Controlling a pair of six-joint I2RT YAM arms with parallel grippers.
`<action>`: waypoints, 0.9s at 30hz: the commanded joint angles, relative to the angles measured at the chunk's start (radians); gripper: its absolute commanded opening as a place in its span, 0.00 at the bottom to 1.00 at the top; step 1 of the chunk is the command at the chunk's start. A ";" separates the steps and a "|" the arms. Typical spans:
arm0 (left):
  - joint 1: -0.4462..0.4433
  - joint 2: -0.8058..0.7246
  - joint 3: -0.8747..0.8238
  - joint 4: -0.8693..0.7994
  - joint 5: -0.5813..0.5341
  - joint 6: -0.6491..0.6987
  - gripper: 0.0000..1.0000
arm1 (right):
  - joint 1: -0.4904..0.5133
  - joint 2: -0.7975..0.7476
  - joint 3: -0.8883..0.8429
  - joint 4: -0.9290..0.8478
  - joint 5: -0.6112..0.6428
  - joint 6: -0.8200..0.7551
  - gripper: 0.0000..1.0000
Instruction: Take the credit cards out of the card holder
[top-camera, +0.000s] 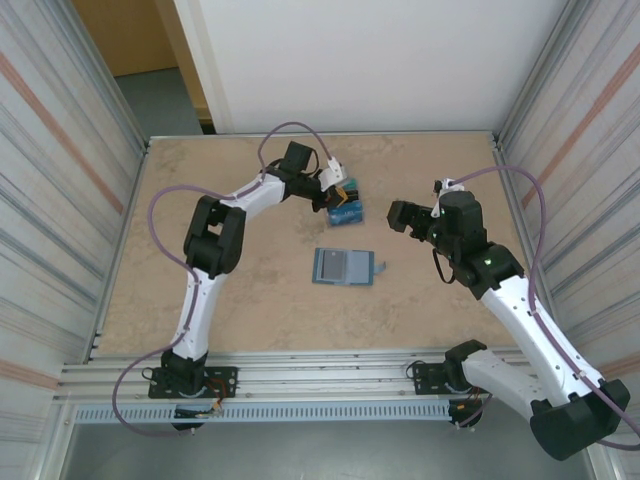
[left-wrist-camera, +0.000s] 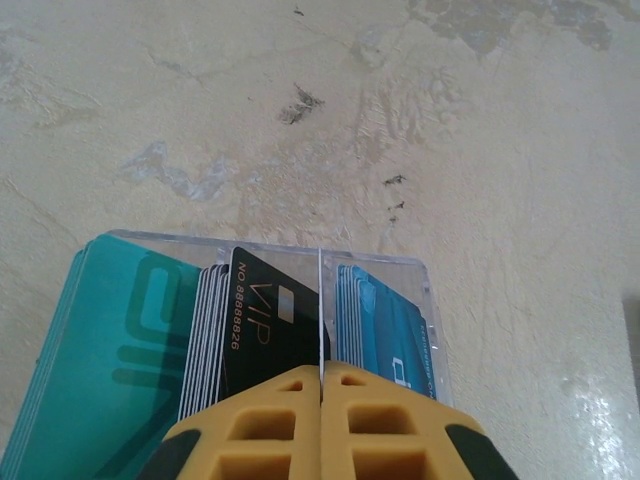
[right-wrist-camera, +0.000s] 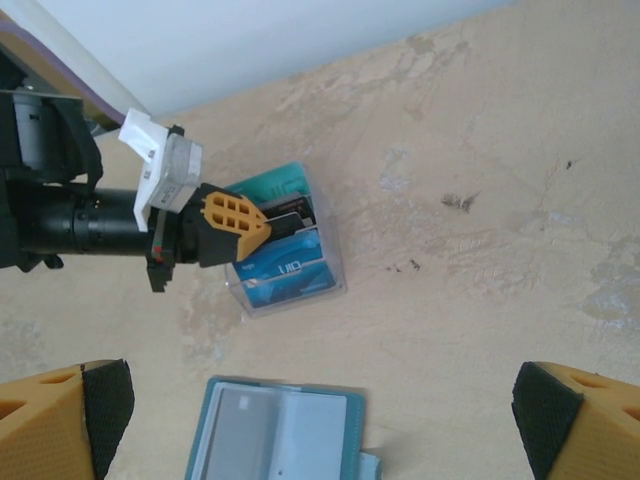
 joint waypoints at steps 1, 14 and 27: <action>0.009 -0.073 -0.046 -0.020 -0.011 0.010 0.00 | -0.004 -0.015 0.013 -0.014 -0.002 0.015 0.99; 0.001 -0.124 -0.004 -0.010 -0.021 -0.027 0.33 | -0.004 0.022 0.049 -0.027 0.020 -0.015 0.99; -0.029 -0.348 -0.155 0.084 -0.117 -0.027 0.36 | 0.003 0.115 0.102 -0.107 0.042 0.015 0.99</action>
